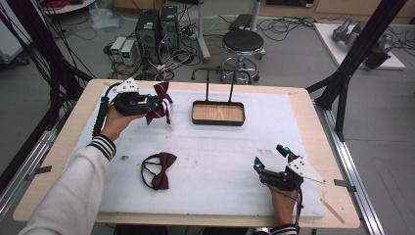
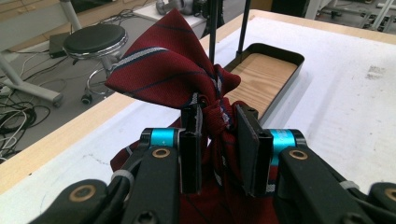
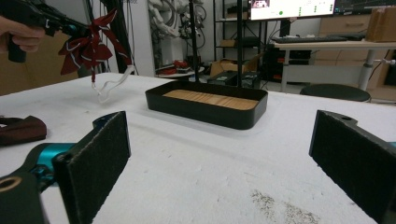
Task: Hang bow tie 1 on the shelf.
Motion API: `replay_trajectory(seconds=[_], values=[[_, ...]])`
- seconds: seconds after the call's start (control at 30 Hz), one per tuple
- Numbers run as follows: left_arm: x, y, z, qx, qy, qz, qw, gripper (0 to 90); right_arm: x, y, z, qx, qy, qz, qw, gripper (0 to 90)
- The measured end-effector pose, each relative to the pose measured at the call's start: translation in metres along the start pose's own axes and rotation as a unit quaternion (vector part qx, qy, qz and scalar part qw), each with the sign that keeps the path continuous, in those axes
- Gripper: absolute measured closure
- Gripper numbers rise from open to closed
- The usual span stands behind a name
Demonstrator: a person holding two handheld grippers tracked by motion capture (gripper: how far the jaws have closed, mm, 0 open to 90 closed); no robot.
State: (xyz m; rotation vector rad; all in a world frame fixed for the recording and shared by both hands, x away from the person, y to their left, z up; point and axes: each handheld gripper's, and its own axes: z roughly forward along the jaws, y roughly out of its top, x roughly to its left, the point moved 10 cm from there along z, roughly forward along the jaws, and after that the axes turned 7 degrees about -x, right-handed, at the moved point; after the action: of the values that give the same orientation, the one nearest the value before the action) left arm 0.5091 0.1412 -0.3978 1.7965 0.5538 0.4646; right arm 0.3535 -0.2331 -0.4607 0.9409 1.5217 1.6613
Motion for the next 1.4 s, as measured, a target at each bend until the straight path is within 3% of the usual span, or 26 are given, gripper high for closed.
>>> replay_trajectory(seconds=[0.5,0.87,1.4], values=[[-0.008,0.027,0.007,-0.037,-0.014,-0.021,0.9990,72.1,0.000,0.000,0.000,0.000,0.001,-0.001,1.0000,4.4],[-0.019,0.063,0.022,-0.050,-0.035,-0.011,0.9980,72.1,0.000,0.000,0.000,0.000,0.002,0.002,1.0000,4.4],[-0.034,0.079,0.041,-0.048,-0.059,0.005,0.9971,72.1,0.000,0.000,0.000,-0.001,0.002,0.002,1.0000,4.4]])
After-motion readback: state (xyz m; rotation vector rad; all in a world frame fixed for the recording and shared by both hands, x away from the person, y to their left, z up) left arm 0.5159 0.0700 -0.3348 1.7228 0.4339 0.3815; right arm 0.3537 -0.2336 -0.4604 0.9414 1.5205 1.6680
